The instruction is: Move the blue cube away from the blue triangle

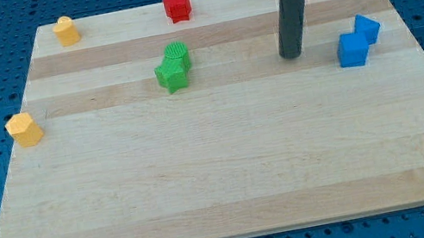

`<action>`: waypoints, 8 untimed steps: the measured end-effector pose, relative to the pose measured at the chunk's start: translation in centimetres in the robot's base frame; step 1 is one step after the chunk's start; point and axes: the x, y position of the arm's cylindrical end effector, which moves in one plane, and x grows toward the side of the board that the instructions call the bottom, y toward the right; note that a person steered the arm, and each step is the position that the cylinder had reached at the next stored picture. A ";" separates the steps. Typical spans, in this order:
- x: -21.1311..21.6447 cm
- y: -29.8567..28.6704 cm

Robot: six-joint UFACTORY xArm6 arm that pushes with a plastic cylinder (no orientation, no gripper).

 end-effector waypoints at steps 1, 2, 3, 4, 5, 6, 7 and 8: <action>7.0 1.3; 9.0 9.5; 5.6 12.5; 2.2 12.2; 1.3 8.7; 0.7 4.7; -1.4 4.4; -3.4 5.9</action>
